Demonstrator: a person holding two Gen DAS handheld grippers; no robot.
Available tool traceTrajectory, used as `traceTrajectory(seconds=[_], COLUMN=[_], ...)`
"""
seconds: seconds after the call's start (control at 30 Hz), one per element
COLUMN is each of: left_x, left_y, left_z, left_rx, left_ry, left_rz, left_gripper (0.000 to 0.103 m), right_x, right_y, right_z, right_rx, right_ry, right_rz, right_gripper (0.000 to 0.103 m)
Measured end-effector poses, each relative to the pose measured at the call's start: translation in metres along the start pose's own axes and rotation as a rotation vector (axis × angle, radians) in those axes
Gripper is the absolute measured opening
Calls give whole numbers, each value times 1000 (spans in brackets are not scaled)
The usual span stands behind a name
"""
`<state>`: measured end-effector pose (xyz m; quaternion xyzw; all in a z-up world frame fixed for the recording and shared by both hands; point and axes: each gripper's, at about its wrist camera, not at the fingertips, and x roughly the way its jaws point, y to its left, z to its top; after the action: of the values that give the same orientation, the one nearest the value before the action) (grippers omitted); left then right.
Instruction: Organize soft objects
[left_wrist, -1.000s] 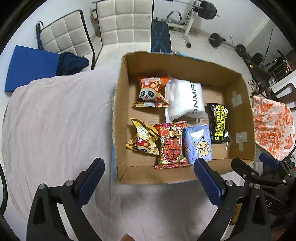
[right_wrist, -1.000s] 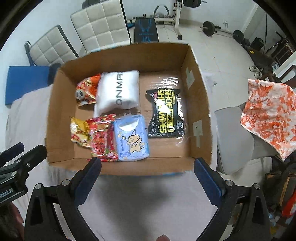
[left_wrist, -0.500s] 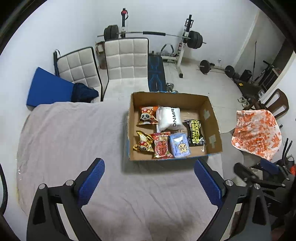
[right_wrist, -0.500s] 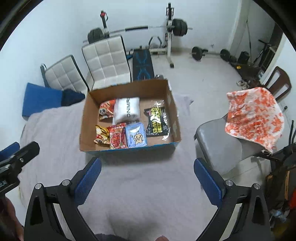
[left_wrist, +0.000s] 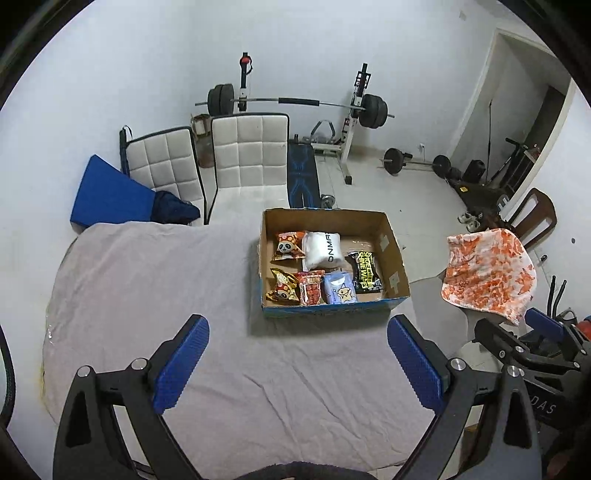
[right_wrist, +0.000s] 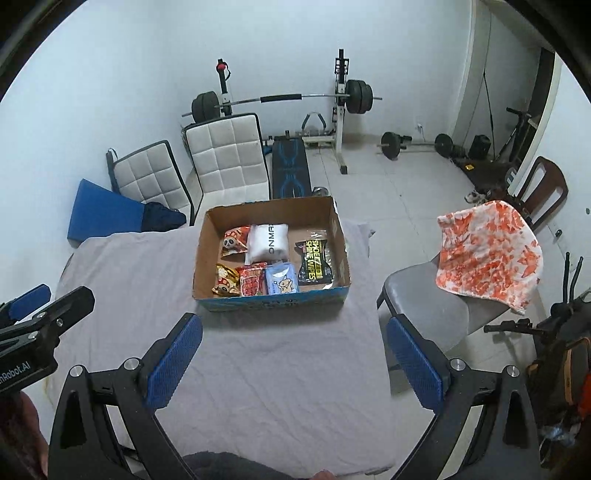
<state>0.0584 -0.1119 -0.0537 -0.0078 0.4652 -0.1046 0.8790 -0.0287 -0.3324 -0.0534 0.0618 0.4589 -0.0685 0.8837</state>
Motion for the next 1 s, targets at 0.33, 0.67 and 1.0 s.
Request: traceTrajectory(seconds=[0.33,0.67,1.0], left_x=[-19,-35,-43], left_y=[3,2,-1], left_z=[-12,-18,-20], left_rx=[0,-4,7], left_ry=[-22,-59,-74], left_rz=[21,35,49], left_gripper=[99,99,99], right_x=[-30,-41,-48], right_y=[6,5,1], right_z=[-10,-13,-16], right_rx=[0,-5,6], right_ry=[-32,-52,-59], right_rz=[2,-6,-17], right_gripper=[102,102,102])
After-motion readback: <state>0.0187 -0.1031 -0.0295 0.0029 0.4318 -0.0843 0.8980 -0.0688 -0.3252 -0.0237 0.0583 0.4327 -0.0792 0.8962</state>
